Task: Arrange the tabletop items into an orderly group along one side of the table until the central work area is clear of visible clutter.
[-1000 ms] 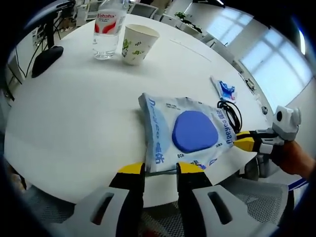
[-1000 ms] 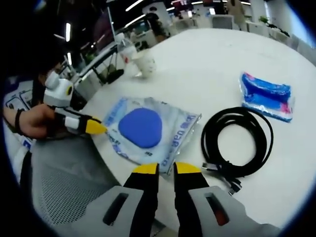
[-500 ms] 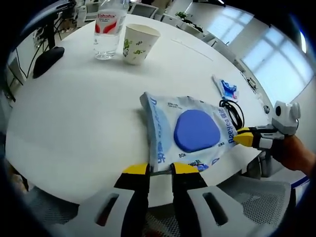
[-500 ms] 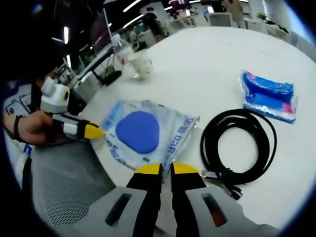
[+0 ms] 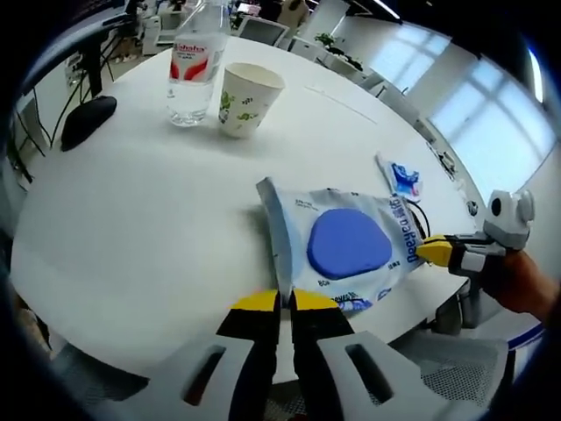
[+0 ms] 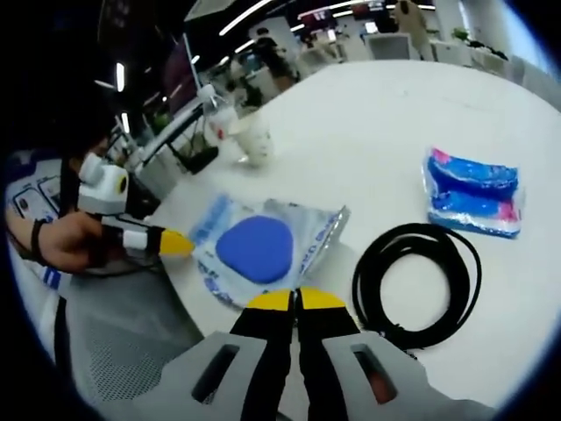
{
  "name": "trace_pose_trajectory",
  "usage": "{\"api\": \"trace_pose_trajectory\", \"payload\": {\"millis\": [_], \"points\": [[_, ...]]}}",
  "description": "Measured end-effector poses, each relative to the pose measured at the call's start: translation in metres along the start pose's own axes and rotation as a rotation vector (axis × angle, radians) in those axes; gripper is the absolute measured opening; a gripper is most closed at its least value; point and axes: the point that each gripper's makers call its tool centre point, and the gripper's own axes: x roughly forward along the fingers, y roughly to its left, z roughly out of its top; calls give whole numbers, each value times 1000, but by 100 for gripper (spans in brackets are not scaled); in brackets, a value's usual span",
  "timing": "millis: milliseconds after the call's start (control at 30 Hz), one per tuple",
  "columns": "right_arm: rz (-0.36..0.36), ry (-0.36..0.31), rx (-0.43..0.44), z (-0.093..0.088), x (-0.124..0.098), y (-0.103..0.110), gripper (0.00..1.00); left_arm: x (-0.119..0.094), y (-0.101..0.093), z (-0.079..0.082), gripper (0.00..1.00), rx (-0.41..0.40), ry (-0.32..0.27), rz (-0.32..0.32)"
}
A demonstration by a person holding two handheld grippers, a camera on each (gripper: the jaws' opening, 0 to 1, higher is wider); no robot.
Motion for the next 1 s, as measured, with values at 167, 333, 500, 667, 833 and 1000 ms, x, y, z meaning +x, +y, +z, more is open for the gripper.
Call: {"api": "trace_pose_trajectory", "payload": {"millis": [167, 333, 500, 667, 833, 1000], "points": [[-12, -21, 2, 8, -9, -10, 0, 5, -11, 16, 0, 0, -22, -27], [-30, -38, 9, 14, -19, -21, 0, 12, -25, 24, 0, 14, -28, -59], [-39, -40, 7, 17, -23, -30, 0, 22, -33, 24, 0, 42, -2, -72], [-43, -48, 5, 23, -25, -38, 0, 27, -37, 35, 0, 45, -9, -77], [-40, -58, 1, 33, -23, -43, 0, 32, -38, 50, 0, 38, -25, -74], [-40, -68, -12, 45, -20, -50, 0, 38, -38, 66, 0, 22, -49, -70]]}}
